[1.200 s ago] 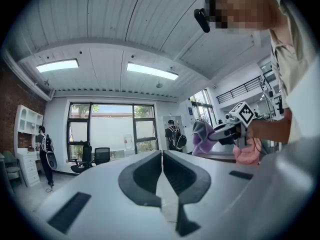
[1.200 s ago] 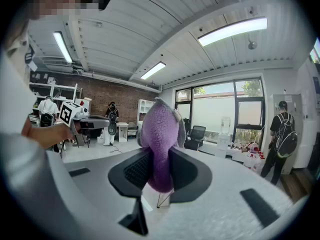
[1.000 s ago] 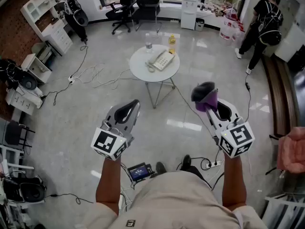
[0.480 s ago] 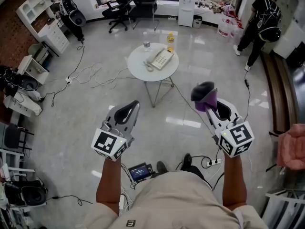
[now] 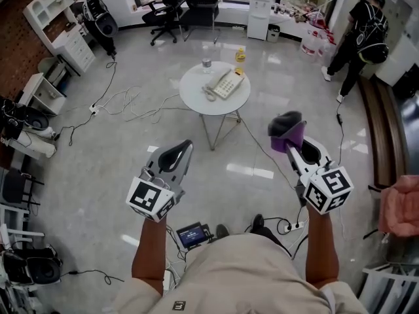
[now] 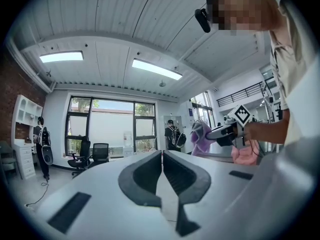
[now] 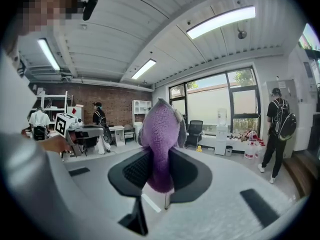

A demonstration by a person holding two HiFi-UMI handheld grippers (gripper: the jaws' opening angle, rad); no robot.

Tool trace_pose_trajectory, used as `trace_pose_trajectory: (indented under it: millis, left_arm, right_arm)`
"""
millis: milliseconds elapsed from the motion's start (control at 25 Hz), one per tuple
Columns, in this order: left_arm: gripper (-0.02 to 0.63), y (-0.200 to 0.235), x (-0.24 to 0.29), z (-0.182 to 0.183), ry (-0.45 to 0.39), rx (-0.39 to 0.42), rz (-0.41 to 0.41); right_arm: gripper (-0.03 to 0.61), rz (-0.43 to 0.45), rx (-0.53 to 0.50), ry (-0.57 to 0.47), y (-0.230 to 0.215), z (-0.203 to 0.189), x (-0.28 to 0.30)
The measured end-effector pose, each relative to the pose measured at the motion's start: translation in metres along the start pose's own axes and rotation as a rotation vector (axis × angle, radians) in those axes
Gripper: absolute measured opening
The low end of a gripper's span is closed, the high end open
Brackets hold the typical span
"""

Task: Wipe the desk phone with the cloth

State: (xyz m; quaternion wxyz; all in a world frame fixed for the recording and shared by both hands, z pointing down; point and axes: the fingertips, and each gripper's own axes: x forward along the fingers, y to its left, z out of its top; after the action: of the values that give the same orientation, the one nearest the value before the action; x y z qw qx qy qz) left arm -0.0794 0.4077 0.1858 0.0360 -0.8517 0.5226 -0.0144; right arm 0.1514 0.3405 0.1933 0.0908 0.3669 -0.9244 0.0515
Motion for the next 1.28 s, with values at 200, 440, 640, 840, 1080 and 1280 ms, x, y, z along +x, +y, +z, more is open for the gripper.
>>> trace_pose_trajectory:
  millis: [200, 440, 640, 840, 1080, 1280]
  left_arm:
    - [0.014, 0.021, -0.002, 0.004, 0.008, -0.019, 0.015]
    - [0.014, 0.035, 0.001, -0.002, 0.026, -0.037, 0.042]
    - [0.014, 0.057, 0.001, -0.013, 0.053, -0.048, 0.079]
    - [0.014, 0.078, 0.017, -0.029, 0.066, -0.04, 0.112]
    - [0.014, 0.107, 0.082, -0.04, 0.091, -0.051, 0.172]
    - [0.014, 0.122, 0.142, -0.043, 0.121, -0.07, 0.215]
  right_arm:
    - [0.08, 0.004, -0.031, 0.014, 0.008, 0.01, 0.021]
    - [0.08, 0.022, -0.039, 0.031, -0.001, 0.011, 0.047]
    - [0.08, 0.047, -0.03, 0.026, -0.011, 0.016, 0.08]
    - [0.08, 0.079, -0.02, 0.016, -0.033, 0.015, 0.118]
    - [0.08, 0.133, -0.004, 0.028, -0.093, 0.016, 0.181]
    - [0.08, 0.184, -0.002, 0.056, -0.141, 0.011, 0.229]
